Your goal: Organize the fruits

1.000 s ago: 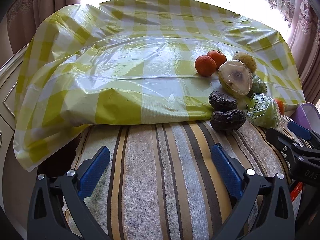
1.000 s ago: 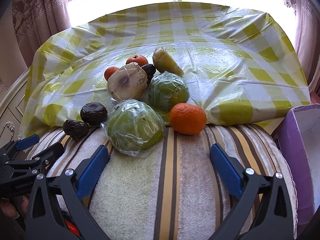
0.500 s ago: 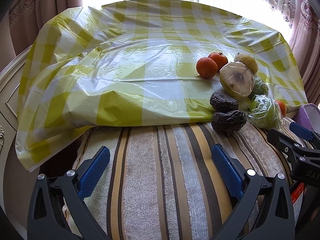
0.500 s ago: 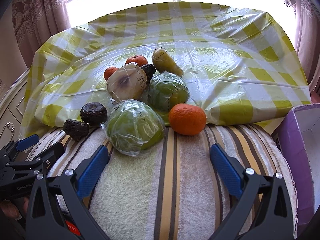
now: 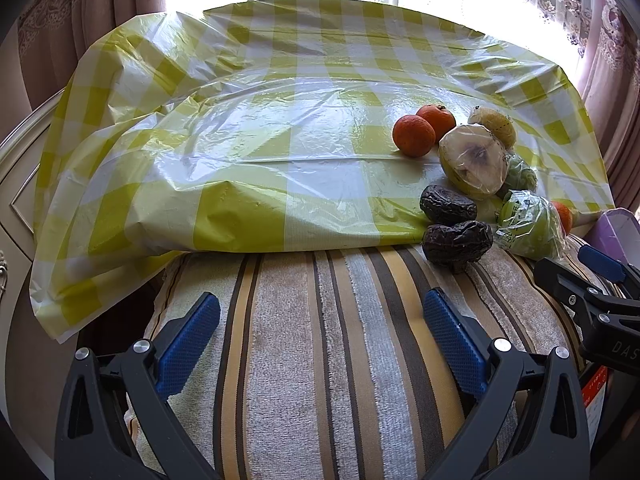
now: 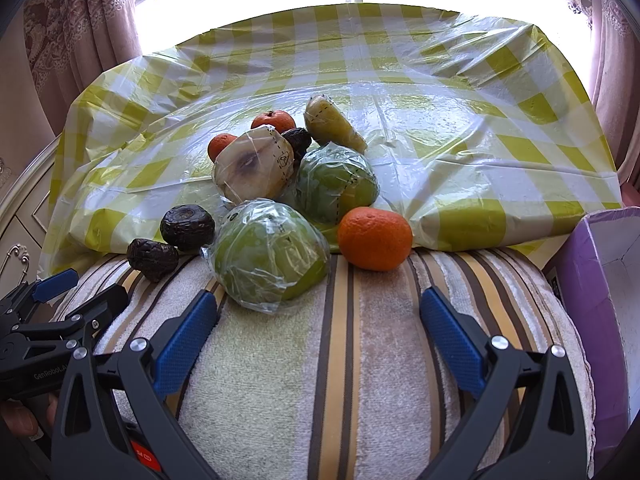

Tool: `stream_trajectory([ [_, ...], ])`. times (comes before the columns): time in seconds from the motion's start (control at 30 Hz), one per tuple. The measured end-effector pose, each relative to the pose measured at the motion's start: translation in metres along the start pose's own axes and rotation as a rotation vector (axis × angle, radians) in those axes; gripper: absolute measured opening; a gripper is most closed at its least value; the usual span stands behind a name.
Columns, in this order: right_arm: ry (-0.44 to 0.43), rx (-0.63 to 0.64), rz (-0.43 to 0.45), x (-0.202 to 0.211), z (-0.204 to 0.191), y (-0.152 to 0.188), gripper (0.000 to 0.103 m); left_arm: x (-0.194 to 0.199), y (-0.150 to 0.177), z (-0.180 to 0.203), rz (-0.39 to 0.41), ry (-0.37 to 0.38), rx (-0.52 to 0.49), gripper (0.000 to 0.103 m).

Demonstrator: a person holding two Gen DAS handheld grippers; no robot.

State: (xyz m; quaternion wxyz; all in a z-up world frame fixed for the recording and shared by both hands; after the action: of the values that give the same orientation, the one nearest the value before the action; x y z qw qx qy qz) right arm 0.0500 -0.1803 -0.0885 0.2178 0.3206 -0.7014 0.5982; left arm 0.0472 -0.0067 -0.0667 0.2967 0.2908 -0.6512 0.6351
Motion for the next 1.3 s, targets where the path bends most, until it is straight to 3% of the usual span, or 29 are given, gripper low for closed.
stream_trajectory([
  [0.4,-0.065,-0.013,-0.067,0.002,0.002,-0.004,0.102,0.016,-0.004,0.008,0.062,0.079,-0.013,0.086],
  [0.67,-0.113,-0.032,-0.067,0.006,0.007,-0.004,0.102,0.029,-0.019,0.042,0.095,0.257,-0.079,0.079],
  [1.03,-0.107,0.017,-0.074,0.011,0.016,-0.016,0.102,0.0,-0.035,0.053,-0.022,0.398,-0.005,0.059],
  [1.17,-0.096,0.05,-0.071,0.008,0.021,-0.025,0.102,-0.01,-0.032,0.06,-0.063,0.408,-0.017,0.038],
  [1.3,-0.073,0.006,-0.061,0.005,0.036,-0.035,0.1,-0.012,-0.03,0.058,-0.067,0.428,0.003,0.037],
])
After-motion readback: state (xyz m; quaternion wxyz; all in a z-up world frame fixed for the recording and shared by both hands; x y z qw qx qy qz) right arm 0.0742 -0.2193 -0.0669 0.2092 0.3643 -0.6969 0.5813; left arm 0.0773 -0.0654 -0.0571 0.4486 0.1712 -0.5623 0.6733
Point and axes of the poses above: each gripper's, at about its wrist camera, not at the fingertips, and x roughly against the way its jaws point, z to its right, y to its underside, the point moved 7 cm from there along -x, roughly the way its jaws point, and after that the axes turned 2 degrees about -x, right-handed, at the moved point
